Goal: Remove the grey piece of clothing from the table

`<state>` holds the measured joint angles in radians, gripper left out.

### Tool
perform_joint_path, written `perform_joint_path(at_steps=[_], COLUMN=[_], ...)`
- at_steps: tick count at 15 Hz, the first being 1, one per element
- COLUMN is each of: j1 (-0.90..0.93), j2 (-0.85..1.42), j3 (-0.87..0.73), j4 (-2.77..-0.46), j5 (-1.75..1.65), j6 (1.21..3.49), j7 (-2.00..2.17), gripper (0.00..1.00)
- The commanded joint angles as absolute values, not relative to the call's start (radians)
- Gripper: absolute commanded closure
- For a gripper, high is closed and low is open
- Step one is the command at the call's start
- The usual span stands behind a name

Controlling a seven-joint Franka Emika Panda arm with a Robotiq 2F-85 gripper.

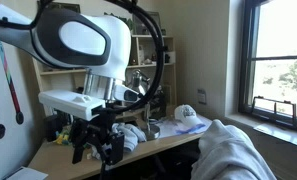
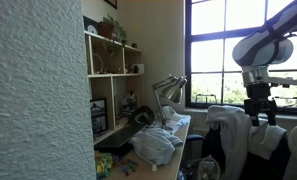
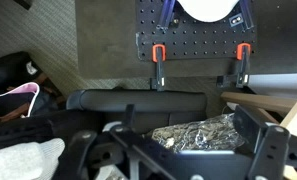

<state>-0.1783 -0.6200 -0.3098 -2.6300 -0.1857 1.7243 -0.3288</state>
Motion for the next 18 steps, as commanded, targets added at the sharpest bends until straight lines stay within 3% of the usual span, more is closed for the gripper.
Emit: perform_joint_path(at_steps=[1, 8, 18], j1=[-0.186, -0.108, 0.143], j2=[-0.618, -0.573, -0.265], j3=[-0.302, -0.226, -0.018], j4=[-2.629, -2.63, -2.56], j5=[-0.181, -0.075, 0.13], j6=[1.723, 1.884, 2.424], j7=[-0.333, -0.256, -0.27], gripper=[0.0, 0.0, 0.0])
